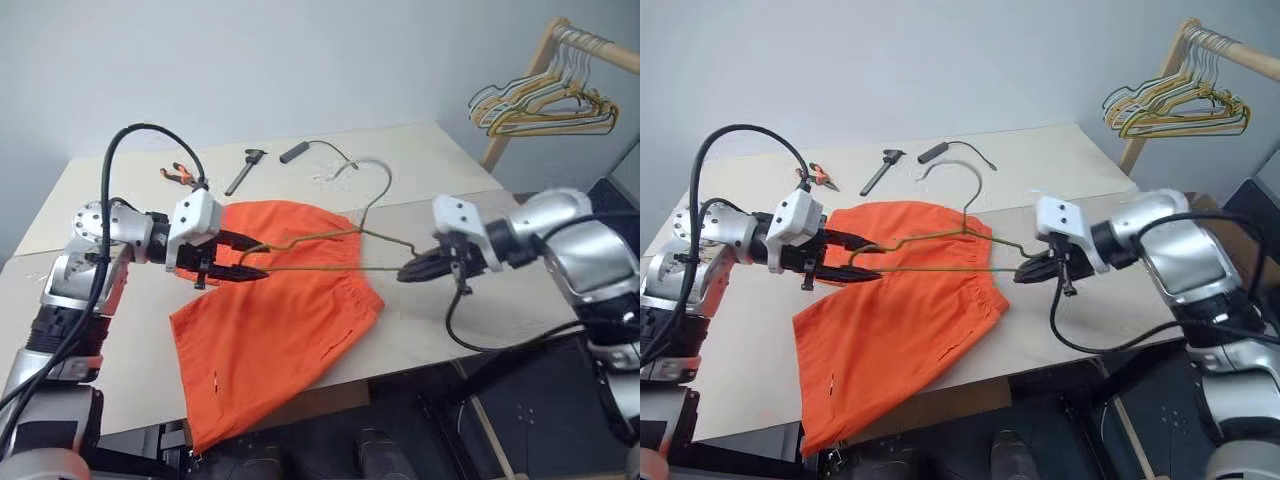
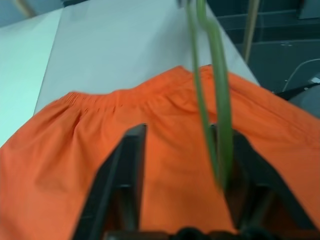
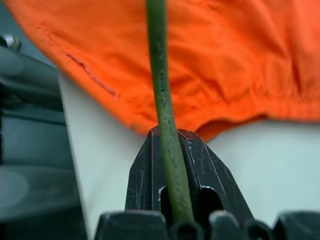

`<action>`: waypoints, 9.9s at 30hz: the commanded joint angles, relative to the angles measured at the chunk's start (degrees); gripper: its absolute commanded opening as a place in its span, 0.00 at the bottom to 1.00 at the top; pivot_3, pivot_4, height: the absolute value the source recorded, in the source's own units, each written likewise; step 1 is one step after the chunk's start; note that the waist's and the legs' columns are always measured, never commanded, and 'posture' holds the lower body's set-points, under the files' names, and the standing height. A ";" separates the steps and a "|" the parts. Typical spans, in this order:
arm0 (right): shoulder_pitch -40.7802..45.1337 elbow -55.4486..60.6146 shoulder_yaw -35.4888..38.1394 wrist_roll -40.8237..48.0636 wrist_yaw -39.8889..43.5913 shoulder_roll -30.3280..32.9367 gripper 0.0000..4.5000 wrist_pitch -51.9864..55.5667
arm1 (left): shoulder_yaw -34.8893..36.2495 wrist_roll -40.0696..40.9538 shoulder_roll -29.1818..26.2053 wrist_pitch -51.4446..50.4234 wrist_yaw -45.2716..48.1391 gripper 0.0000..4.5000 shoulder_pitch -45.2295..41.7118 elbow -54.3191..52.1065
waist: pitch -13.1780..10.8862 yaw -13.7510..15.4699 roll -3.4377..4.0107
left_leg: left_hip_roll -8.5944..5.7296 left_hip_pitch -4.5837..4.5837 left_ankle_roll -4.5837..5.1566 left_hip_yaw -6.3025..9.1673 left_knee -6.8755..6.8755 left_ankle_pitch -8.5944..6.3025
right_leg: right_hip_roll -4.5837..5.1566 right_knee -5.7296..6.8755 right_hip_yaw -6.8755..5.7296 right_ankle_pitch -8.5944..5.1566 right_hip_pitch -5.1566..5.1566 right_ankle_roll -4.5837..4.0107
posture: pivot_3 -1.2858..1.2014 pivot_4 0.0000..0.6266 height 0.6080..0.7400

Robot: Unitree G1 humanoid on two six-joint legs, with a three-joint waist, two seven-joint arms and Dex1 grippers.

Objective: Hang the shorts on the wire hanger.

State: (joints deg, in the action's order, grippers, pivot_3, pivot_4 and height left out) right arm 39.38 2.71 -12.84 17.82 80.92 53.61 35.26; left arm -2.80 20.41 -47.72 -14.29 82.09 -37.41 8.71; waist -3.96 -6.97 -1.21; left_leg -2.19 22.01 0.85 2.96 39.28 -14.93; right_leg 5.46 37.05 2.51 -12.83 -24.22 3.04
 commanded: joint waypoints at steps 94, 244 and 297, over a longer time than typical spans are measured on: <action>28.60 -74.67 9.18 -5.22 -13.75 -25.80 0.00 22.22 | 18.79 13.57 -9.39 -5.89 -6.84 0.99 26.06 -25.23 | -0.92 6.05 0.35 | 0.02 -0.83 0.19 -0.13 -0.54 -0.26 | -0.23 -0.87 -0.03 0.02 0.85 -0.06 | 0.55 0.08 1.00; -7.84 1.90 16.45 13.23 -34.19 -11.75 0.01 16.95 | -6.13 -16.00 -10.05 20.09 2.10 0.00 -3.59 25.86 | -0.28 0.26 0.00 | 0.02 0.19 0.37 -0.05 0.55 -0.35 | -0.07 0.09 0.02 -0.07 0.00 0.13 | 0.47 0.04 1.00; 5.98 8.92 8.21 15.51 -30.30 -16.24 1.00 15.48 | -7.96 -19.42 0.03 17.56 0.88 0.00 -7.54 24.18 | -0.22 -0.45 0.01 | 0.02 0.20 0.40 -0.07 0.57 -0.37 | -0.05 0.08 0.03 -0.05 -0.03 0.16 | 0.46 0.02 1.00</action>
State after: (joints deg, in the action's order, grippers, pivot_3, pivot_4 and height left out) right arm 43.28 10.61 -3.33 32.75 50.00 38.67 52.05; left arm -12.25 0.14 -47.31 2.68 82.82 -43.35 33.55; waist -4.18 -7.42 -1.20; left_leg -2.17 22.20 1.24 2.90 39.85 -15.30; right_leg 5.41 37.14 2.55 -12.88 -24.25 3.20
